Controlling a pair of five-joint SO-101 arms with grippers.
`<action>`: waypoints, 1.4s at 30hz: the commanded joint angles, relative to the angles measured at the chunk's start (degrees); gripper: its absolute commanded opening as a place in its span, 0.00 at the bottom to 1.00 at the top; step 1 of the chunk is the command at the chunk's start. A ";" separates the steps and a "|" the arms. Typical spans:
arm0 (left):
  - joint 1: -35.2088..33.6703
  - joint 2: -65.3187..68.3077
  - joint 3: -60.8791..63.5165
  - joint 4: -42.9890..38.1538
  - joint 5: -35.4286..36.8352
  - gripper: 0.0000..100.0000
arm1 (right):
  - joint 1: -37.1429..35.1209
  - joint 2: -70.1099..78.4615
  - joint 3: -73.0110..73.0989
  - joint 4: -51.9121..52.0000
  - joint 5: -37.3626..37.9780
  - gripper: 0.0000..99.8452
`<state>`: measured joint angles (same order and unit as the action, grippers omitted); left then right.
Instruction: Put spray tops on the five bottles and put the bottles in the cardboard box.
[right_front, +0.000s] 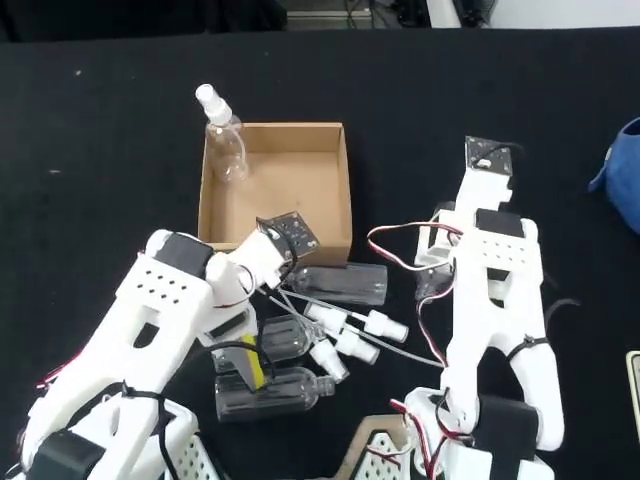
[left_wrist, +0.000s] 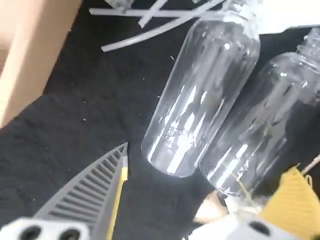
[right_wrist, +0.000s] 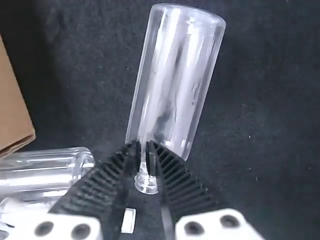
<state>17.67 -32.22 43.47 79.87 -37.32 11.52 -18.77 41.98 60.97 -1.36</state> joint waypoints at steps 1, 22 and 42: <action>0.75 -1.23 1.36 -3.69 -0.97 0.34 | 1.05 -2.59 -3.12 -0.09 0.44 0.01; -4.79 -1.85 8.75 -12.57 -2.73 0.34 | 1.05 -2.59 -3.03 -0.09 0.44 0.01; -5.41 -1.93 -1.71 -0.62 -3.78 0.34 | 1.05 -2.59 -3.03 -0.09 0.44 0.01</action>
<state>12.75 -32.57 45.05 78.55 -40.75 11.52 -18.77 41.98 60.97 -1.36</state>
